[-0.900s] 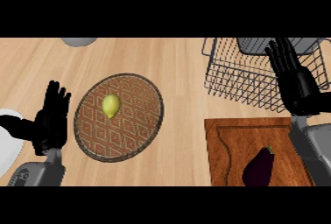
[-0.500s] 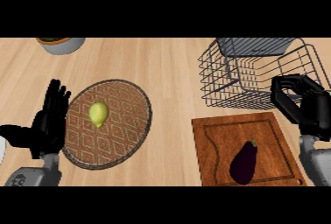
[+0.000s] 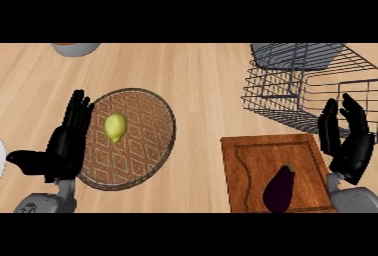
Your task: Pick the eggplant from the cutting board and place it in the basket
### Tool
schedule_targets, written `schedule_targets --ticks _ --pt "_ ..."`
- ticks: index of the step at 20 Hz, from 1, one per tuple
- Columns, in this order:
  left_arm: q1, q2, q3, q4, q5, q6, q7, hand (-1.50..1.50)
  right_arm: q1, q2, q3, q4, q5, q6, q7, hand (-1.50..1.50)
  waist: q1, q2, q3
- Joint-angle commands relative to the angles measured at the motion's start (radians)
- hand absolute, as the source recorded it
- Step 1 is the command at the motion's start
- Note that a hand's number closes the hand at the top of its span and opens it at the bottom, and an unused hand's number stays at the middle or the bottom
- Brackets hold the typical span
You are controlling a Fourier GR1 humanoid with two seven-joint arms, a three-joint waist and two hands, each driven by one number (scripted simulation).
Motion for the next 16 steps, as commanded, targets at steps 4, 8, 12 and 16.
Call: schedule_targets --ticks 4,8,12,16 --pt "0.004 0.009 0.000 -0.019 -0.012 0.005 -0.003 0.00 0.166 -0.069 -0.058 0.181 0.117 -0.047 0.255 -1.50 -0.029 0.059 0.030" --pt "0.005 0.006 -0.011 -0.032 -0.017 0.005 -0.002 0.00 0.248 -0.108 -0.034 0.188 0.135 0.046 0.395 -1.50 -0.003 0.068 0.027" --pt "0.006 0.006 -0.026 -0.033 -0.027 0.000 -0.004 0.00 0.305 -0.156 0.001 0.107 0.117 0.149 0.528 -1.50 0.032 0.075 0.027" --pt "0.002 -0.004 -0.045 -0.042 -0.023 -0.013 -0.002 0.00 0.329 -0.200 0.036 0.002 0.102 0.230 0.682 -1.50 0.073 0.072 0.032"
